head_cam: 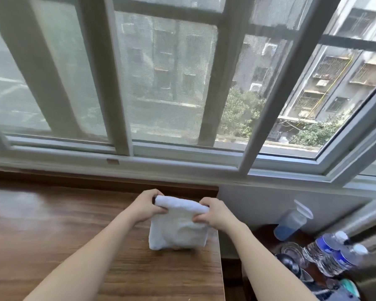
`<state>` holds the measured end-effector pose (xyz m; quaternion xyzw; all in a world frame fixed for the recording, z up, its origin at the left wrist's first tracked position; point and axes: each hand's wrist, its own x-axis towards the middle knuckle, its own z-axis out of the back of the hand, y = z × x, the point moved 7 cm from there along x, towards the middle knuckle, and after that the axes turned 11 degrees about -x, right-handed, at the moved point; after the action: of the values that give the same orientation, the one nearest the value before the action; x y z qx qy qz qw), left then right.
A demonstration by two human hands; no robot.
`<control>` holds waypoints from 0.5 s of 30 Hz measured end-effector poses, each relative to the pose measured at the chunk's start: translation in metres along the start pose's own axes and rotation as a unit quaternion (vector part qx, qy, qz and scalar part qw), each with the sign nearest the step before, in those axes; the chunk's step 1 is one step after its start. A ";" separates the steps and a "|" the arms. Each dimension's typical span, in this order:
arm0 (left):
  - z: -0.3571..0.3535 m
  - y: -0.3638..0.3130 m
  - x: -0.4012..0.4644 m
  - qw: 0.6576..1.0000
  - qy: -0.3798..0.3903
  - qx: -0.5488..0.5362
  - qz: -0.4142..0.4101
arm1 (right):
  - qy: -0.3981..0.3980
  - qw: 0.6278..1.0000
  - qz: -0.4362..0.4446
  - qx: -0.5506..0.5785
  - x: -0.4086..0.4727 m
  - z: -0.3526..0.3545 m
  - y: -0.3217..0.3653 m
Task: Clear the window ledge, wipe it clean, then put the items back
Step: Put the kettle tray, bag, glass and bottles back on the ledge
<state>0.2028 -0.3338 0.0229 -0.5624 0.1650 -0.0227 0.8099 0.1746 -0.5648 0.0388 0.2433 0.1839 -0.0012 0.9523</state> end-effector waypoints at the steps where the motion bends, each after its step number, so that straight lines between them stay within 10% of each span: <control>1: 0.004 -0.003 -0.004 1.000 0.005 -0.008 -0.006 | 0.003 1.000 0.004 0.005 0.000 0.003 0.006; 15: 0.084 0.007 -0.054 0.997 -0.054 -0.043 -0.037 | -0.086 0.996 0.006 0.008 -0.017 -0.008 0.084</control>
<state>0.1752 -0.2434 0.0553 -0.6026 0.1011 -0.0155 0.7915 0.1637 -0.4885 0.0772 0.2511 0.0999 -0.0182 0.9626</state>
